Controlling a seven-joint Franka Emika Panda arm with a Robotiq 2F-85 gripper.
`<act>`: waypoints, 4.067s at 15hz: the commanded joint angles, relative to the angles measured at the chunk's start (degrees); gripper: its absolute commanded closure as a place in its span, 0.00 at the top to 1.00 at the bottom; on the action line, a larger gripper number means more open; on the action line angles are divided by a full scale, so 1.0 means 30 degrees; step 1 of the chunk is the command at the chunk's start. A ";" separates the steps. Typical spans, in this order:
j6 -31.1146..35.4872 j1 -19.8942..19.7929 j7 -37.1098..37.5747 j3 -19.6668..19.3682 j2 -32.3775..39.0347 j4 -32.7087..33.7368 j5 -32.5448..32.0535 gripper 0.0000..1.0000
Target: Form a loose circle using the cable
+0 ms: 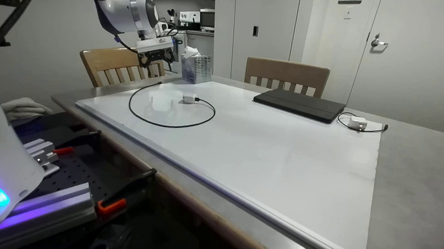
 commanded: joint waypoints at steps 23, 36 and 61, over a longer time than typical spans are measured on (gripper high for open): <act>-0.2145 0.1680 0.4090 -0.0414 0.4484 0.5778 0.2374 1.00; -0.2277 0.2075 0.5871 -0.0605 0.4625 0.6168 0.3183 1.00; -0.2293 0.1145 0.6988 0.0564 0.4783 0.5652 0.6793 0.79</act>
